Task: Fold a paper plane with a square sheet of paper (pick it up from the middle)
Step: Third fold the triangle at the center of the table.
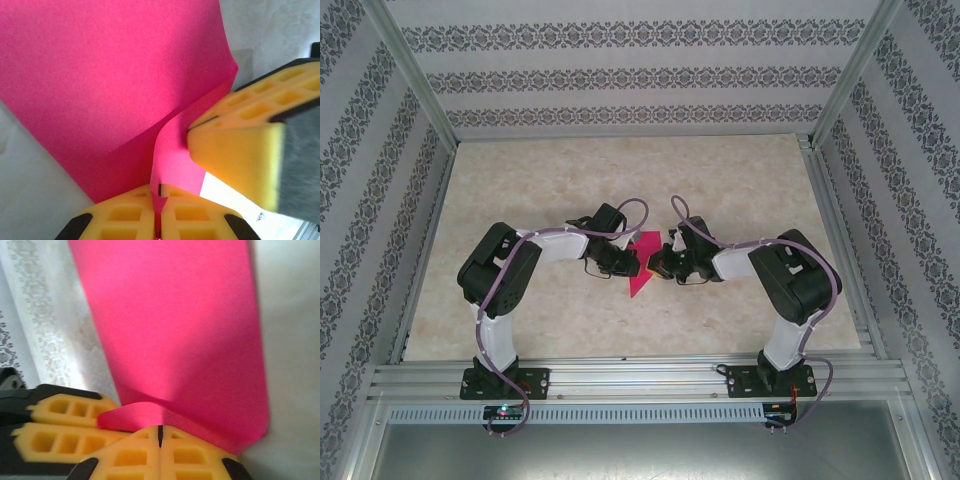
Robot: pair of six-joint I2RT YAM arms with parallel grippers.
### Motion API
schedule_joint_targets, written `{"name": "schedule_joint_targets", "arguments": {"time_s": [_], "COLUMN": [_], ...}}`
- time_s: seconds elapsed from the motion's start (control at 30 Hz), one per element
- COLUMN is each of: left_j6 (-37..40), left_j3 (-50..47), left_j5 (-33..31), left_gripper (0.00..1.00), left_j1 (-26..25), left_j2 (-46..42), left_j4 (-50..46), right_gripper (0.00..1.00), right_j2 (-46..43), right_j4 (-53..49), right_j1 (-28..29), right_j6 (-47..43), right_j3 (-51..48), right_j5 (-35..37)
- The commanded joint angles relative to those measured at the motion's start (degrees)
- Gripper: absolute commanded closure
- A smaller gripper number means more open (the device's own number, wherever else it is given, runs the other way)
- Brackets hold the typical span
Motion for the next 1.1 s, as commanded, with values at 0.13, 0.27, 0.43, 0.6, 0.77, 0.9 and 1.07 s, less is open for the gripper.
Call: {"name": "schedule_joint_targets", "arguments": {"time_s": [0.13, 0.27, 0.43, 0.6, 0.77, 0.9, 1.07], "left_j6": [1.9, 2.2, 2.2, 2.2, 2.2, 2.6, 2.9], "left_j3": [-0.5, -0.3, 0.1, 0.2, 0.1, 0.1, 0.2], "left_j5": [-2.7, -3.0, -2.9, -2.8, -2.7, -2.8, -3.0], "left_gripper": [0.89, 0.89, 0.89, 0.89, 0.89, 0.89, 0.89], "left_j1": [0.3, 0.3, 0.3, 0.3, 0.3, 0.3, 0.2], "left_j2": [3.1, 3.2, 3.4, 3.4, 3.4, 3.4, 3.3], "left_j4": [-4.3, -4.7, -4.8, -4.9, -4.9, -5.3, -5.9], "right_gripper": [0.98, 0.98, 0.98, 0.98, 0.98, 0.98, 0.97], "right_j2": [0.1, -4.9, -4.0, -0.4, 3.4, 4.2, -1.4], "right_j4": [1.1, -1.0, -3.5, -2.1, -1.6, -0.1, -1.8], "right_j1": [-0.7, -3.1, -4.6, -4.9, -5.1, -5.2, -6.6], "right_j6": [-0.8, -2.2, -5.2, -4.9, -5.6, -3.8, -3.6], "right_j3": [-0.5, 0.1, 2.6, 2.7, 1.7, 1.5, 2.3], "right_j5": [-1.2, -2.3, -4.0, -3.4, -1.3, -2.7, -3.6]}}
